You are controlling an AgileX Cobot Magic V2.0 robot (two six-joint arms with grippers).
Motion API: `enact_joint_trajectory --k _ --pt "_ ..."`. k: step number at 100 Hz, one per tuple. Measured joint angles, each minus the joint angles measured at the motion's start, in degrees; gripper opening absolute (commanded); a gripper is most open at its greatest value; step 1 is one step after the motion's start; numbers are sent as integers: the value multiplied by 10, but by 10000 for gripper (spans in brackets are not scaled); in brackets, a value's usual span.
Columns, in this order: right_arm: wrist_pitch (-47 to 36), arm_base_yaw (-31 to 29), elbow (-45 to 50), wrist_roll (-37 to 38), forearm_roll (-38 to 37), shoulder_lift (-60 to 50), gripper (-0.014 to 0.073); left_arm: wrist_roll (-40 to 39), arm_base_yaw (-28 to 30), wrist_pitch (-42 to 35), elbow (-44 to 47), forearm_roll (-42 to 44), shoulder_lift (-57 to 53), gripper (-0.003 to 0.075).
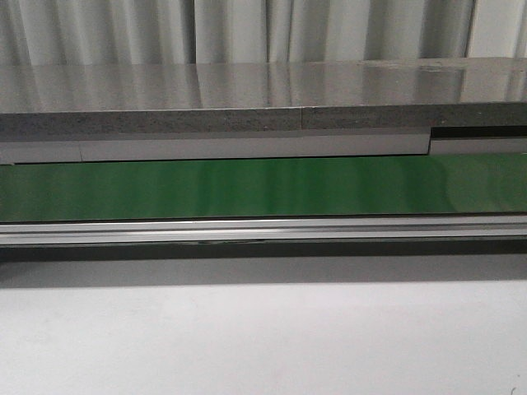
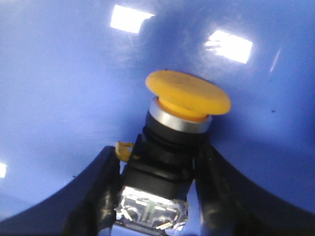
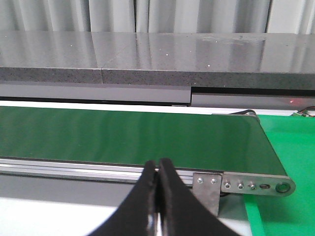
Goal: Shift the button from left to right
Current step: 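Grasp the yellow button's black base with the left gripper and lift, then place the yellow button on the conveyor belt and release with left gripper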
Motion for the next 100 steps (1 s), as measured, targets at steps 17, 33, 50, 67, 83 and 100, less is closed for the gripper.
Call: enact_joint_trajectory --k 17,33,50,67,83,100 --pt "0 0 0 0 0 0 -67 0 0 22 -20 0 -3 -13" --pt "0 0 0 0 0 0 -67 0 0 34 -48 -4 -52 -13" --pt "0 0 0 0 0 0 -67 0 -9 49 -66 -44 -114 -13" --pt "0 0 0 0 0 0 -67 1 -50 74 -68 -59 -132 -8" --pt "0 0 0 0 0 0 -67 11 -88 79 -63 -65 -132 -8" --pt "0 0 0 0 0 0 -67 11 -114 79 -63 -65 -113 -6"
